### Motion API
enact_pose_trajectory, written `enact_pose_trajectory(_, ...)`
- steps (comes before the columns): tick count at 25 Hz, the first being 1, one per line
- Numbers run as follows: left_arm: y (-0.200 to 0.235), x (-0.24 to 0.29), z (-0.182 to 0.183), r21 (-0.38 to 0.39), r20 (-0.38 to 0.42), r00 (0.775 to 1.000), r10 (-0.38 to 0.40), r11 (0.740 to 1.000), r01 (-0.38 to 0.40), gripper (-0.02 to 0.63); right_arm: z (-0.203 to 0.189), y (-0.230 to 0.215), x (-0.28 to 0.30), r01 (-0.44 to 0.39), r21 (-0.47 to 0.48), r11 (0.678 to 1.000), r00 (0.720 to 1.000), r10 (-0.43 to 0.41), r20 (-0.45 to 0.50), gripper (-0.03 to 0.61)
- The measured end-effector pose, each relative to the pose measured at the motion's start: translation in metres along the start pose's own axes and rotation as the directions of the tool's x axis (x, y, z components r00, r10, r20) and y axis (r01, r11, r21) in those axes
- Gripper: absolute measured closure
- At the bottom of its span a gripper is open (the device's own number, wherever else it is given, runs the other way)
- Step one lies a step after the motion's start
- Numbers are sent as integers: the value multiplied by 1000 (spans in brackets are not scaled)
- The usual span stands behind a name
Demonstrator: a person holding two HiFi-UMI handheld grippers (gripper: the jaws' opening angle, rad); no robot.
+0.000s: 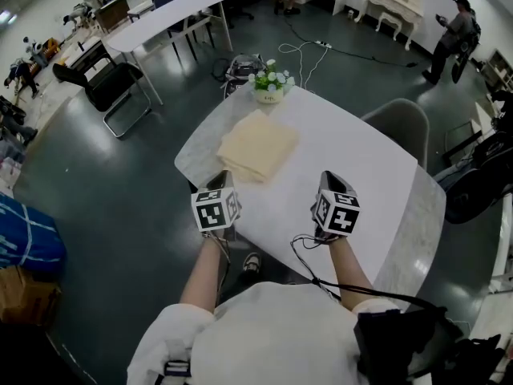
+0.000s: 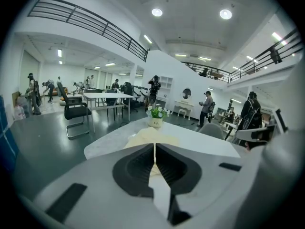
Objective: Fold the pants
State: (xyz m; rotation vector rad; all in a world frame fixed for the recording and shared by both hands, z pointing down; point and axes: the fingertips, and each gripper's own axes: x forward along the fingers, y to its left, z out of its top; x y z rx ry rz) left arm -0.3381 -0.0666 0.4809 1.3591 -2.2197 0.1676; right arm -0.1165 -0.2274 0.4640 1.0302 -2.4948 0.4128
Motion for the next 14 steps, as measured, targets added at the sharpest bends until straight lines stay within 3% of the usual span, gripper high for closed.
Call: enact_pose_trajectory(14,-10,-5,6,40,17,1000,8,999,-9,597,4,-10,-9,4,10,1000,1000,-4,13,588)
